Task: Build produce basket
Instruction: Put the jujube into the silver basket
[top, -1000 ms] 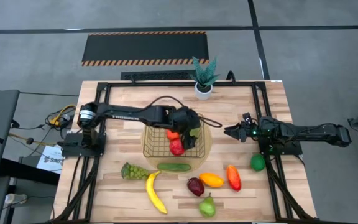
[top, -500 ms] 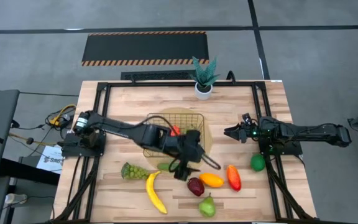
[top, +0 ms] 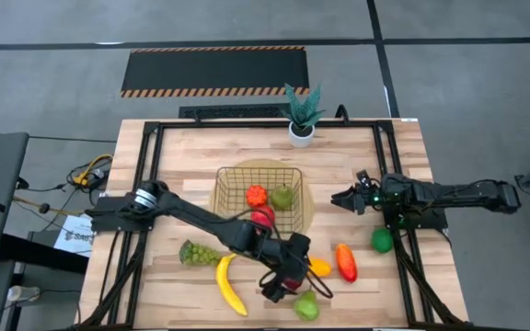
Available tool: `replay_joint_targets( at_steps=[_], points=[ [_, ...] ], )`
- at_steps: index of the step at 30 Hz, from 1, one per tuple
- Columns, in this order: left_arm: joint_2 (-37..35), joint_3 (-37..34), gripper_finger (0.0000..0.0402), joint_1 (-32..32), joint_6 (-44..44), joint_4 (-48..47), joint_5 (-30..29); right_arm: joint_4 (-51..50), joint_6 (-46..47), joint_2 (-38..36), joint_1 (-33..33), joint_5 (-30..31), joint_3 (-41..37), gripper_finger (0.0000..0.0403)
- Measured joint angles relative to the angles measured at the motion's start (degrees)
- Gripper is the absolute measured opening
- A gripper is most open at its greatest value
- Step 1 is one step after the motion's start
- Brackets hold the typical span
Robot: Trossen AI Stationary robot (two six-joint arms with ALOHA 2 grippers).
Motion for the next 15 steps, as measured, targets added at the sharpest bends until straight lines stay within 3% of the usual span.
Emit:
replay_joint_targets(
  at_steps=[8, 15],
  points=[
    [5.4, 0.0, 0.0393, -0.7, 0.3, -2.7, -1.1, 0.0, 0.0, 0.8, 3.1, 0.0, 0.0, 0.0286],
    [8.9, 0.0, 0.0393, -1.0, -3.2, -8.9, -6.1, 0.0, 0.0, 1.0, 5.4, 0.0, 0.0, 0.0286]
  ],
)
